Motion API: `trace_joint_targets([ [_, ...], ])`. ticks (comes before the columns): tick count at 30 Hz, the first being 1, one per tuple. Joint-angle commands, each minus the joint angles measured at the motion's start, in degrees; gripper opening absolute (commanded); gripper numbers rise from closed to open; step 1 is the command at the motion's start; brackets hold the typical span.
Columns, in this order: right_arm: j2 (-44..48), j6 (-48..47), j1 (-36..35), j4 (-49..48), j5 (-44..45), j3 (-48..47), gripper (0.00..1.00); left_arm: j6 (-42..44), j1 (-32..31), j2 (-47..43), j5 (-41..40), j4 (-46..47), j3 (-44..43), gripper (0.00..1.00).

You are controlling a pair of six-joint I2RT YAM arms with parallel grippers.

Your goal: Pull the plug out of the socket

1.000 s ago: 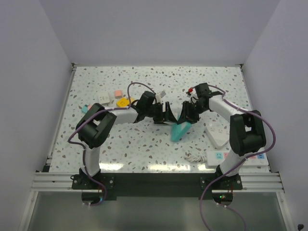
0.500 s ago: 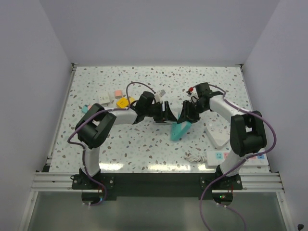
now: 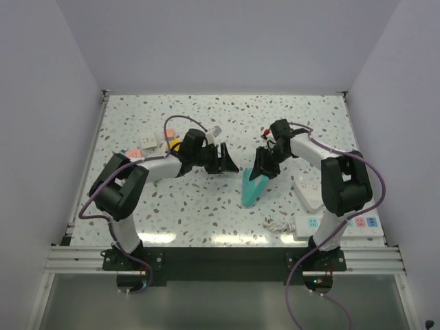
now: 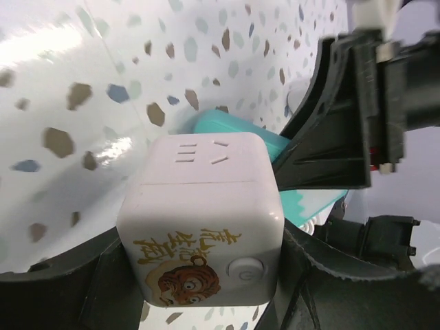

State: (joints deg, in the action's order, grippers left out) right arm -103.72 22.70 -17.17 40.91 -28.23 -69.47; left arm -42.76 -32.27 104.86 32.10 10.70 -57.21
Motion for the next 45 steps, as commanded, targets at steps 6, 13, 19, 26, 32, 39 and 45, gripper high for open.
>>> trace_joint_targets([
  [6, 1.24, -0.38, 3.89, 6.38, 15.23, 3.11, 0.00, 3.21, 7.13, -12.83, -1.06, 1.61, 1.49, 0.00],
  [13, 5.62, 3.22, 8.11, 5.24, 14.44, 4.08, 0.00, 10.75, 19.07, -12.05, -10.81, -15.07, -3.25, 0.00],
  [19, 7.66, 2.27, 14.00, 5.59, 13.11, 3.91, 0.00, 11.56, 31.03, -13.80, -13.02, -16.33, -2.82, 0.00],
  [26, 7.74, 2.88, 14.44, 4.80, 12.05, 4.79, 0.00, 14.11, 35.96, -13.02, -15.83, -21.74, -3.08, 0.00],
  [32, 10.38, 7.70, 17.16, 2.97, 15.05, 6.62, 0.00, 16.13, 36.05, -12.84, -18.91, -25.11, -1.15, 0.00],
  [39, 9.59, 13.86, 28.32, -1.53, 11.97, 6.37, 0.00, 18.15, 35.96, -11.87, -20.94, -26.70, 1.05, 0.24],
  [45, 5.29, 20.18, 34.56, -5.83, 8.02, 3.64, 0.00, 18.15, 35.96, -10.46, -20.93, -26.17, 1.14, 0.60],
])
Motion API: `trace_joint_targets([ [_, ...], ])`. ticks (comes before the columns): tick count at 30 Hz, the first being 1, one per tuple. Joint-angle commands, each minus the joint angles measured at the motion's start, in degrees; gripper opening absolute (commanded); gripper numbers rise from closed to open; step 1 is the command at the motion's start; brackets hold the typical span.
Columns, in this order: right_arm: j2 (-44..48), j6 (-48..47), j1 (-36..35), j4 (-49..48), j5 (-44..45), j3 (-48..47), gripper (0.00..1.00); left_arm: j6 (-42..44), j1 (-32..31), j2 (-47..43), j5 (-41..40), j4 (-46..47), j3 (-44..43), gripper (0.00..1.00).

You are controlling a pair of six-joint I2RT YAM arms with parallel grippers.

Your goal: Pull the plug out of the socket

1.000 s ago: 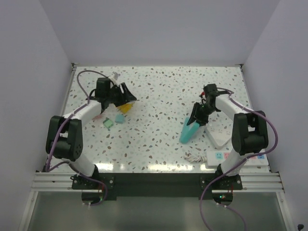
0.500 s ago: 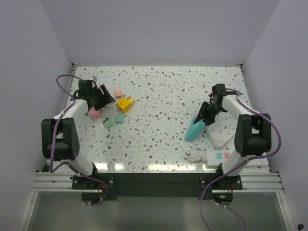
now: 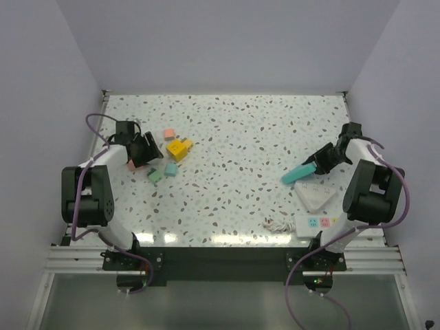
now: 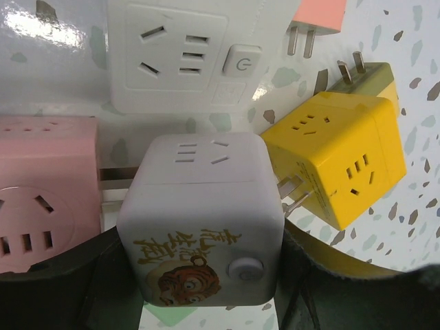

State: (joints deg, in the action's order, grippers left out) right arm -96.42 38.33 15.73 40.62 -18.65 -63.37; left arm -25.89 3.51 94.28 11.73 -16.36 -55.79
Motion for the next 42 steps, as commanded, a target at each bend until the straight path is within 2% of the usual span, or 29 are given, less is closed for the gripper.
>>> trace_joint_targets([
  [1, -2.45, 5.52, 3.24, -5.99, -1.73, -2.28, 0.00, 1.11, 0.10, 0.20, -0.56, 1.07, -0.28, 0.65],
  [4, -3.16, 9.65, 6.76, -10.81, -3.93, 0.87, 0.00, 1.19, 0.18, -0.24, -0.48, 0.63, -0.72, 0.85],
  [7, -3.60, 11.68, 9.49, -13.55, -5.96, 2.99, 0.00, 1.02, 0.10, -1.64, 0.14, 0.10, -1.34, 0.99],
  [11, -0.62, 10.19, 11.52, -12.85, -5.16, 6.06, 0.00, 0.49, 0.18, -4.36, 2.77, -0.78, -2.22, 1.00],
  [12, 0.70, 10.19, 12.04, -12.41, -5.51, 7.64, 0.14, 0.23, 0.10, -4.98, 3.38, -0.87, -2.39, 1.00],
  [15, 3.42, 9.84, 12.14, -12.58, -7.00, 11.15, 0.42, 0.05, 0.18, -6.91, 5.58, -1.39, -2.57, 1.00],
  [16, 4.04, 9.49, 12.14, -12.41, -7.18, 11.78, 0.62, 0.05, 0.01, -7.96, 6.02, -1.48, -2.66, 1.00],
  [18, 4.92, 8.96, 12.22, -11.45, -7.45, 12.22, 0.76, 0.22, 0.01, -9.02, 7.25, -1.66, -2.66, 1.00],
  [19, 6.06, 8.26, 12.14, -10.31, -7.97, 12.13, 0.85, 0.31, 0.01, -9.90, 7.69, -1.66, -2.92, 1.00],
  [20, 6.77, 8.17, 12.14, -9.52, -8.06, 12.13, 0.99, 0.31, 0.09, -10.25, 9.00, -1.66, -3.10, 1.00],
  [25, 14.41, 6.77, 12.14, -5.30, -7.19, 10.64, 0.99, -0.56, 0.01, -13.59, 11.39, -0.96, -4.32, 1.00],
  [29, 19.60, 7.03, 10.73, -6.33, -9.72, 10.29, 0.99, -1.36, 0.01, -15.44, 14.19, -0.25, -5.55, 1.00],
  [32, 21.45, 4.49, 7.40, -7.14, -13.07, 7.66, 0.99, -1.88, 0.01, -16.67, 16.56, 0.89, -5.65, 1.00],
  [35, 22.24, -0.35, 2.65, -0.73, -10.88, -0.23, 0.99, -2.76, 0.01, -17.20, 18.15, 1.51, -5.30, 1.00],
  [42, 28.30, -6.85, -2.96, 6.04, -11.05, -2.54, 0.99, -3.81, -0.25, -18.16, 21.76, 2.91, -3.89, 1.00],
])
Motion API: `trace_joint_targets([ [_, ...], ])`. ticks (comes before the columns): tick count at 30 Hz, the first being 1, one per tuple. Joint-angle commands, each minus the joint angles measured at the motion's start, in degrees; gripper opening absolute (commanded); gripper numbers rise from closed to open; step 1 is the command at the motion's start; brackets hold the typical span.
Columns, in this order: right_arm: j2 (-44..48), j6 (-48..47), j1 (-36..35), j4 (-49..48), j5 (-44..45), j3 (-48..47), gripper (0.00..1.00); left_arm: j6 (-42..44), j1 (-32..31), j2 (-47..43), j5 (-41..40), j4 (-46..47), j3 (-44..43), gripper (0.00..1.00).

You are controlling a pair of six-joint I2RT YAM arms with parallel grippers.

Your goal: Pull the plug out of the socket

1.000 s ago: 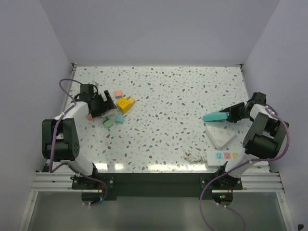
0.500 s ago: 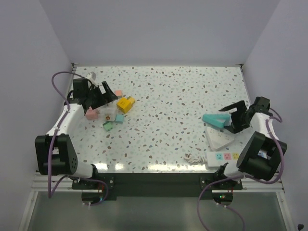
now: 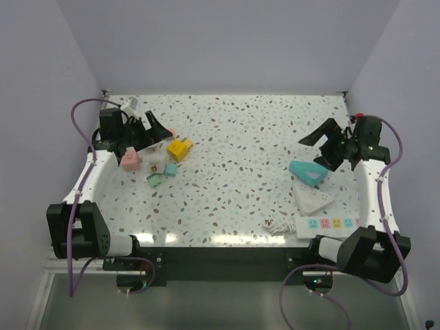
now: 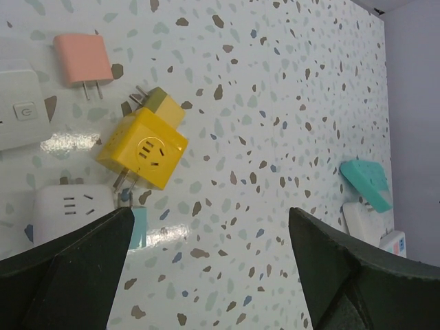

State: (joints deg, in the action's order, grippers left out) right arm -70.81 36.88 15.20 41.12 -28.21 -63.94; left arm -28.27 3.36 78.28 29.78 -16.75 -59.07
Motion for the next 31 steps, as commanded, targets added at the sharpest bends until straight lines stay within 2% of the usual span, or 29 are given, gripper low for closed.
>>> trace_joint_targets([
  [1, 3.65, -7.42, -3.59, 7.03, -0.02, -2.50, 0.99, -1.44, -0.28, -2.60, 4.05, 3.65, -0.26, 1.00],
  [6, 8.75, -11.13, -9.03, 6.95, -0.36, -4.34, 0.99, -2.22, -1.24, -3.40, 6.34, 5.41, -0.52, 1.00],
  [11, 12.88, -13.85, -10.89, 5.99, -1.50, -6.89, 0.99, -3.45, -1.60, -4.98, 9.59, 7.87, -1.84, 1.00],
  [22, 10.08, -12.01, -12.39, 1.06, -9.50, -17.00, 0.99, -4.16, -2.39, -8.31, 15.30, 12.97, -2.37, 1.00],
  [26, 9.98, -12.01, -13.00, 0.63, -10.11, -16.74, 0.99, -3.28, -2.74, -9.81, 15.66, 13.32, -1.66, 1.00],
  [31, 10.60, -14.11, -14.32, 2.73, -6.52, -17.97, 0.99, -2.05, -2.83, -10.34, 16.63, 13.50, -1.93, 1.00],
])
